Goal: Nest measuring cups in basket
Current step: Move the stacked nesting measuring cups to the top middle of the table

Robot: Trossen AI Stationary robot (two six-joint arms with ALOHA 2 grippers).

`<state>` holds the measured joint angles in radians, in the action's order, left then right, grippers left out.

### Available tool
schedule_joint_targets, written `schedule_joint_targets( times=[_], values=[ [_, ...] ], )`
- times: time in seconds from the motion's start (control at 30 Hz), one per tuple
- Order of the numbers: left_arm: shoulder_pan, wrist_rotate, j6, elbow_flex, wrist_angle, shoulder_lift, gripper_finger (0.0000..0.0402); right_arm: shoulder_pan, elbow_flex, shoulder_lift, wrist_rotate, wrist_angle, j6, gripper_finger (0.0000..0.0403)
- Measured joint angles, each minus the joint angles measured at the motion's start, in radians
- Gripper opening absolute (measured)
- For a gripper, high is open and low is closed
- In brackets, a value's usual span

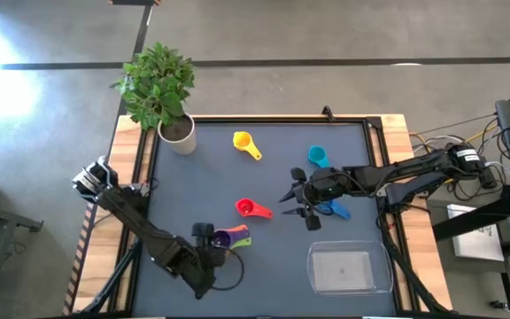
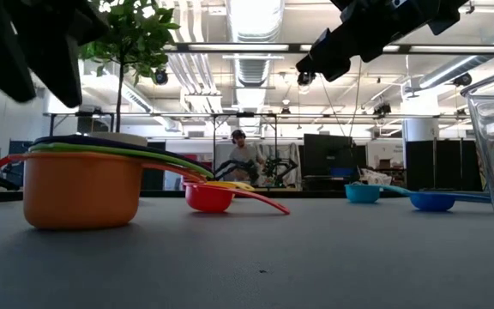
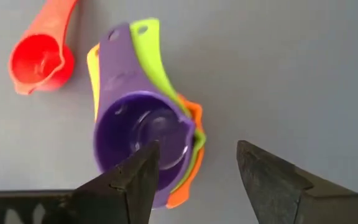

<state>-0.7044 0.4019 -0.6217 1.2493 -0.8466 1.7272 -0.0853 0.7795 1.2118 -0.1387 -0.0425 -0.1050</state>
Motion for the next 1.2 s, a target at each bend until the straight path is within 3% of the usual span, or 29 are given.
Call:
schedule_joint_targets(
  times=[0.13,0.53,0.67,0.87,1.2],
  values=[
    [0.000,-0.024,0.027,0.036,-0.070,0.057,0.0199,0.000,0.000,0.000,0.000,0.000,0.001,0.0164],
    [0.016,-0.045,0.036,-0.015,-0.054,0.108,0.0189,0.000,0.000,0.000,0.000,-0.027,0.000,0.0164],
    [0.028,-0.044,0.054,-0.020,-0.050,0.113,0.0144,0.000,0.000,0.000,0.000,-0.040,0.000,0.0164],
    [0.037,-0.048,0.089,-0.021,-0.030,0.122,0.0023,0.000,0.000,0.000,0.000,-0.045,0.000,0.0164],
    [0.045,-0.027,0.162,-0.022,0.039,0.123,0.0008,0.000,0.000,0.001,-0.001,-0.046,0.011,0.0164]
  ],
)
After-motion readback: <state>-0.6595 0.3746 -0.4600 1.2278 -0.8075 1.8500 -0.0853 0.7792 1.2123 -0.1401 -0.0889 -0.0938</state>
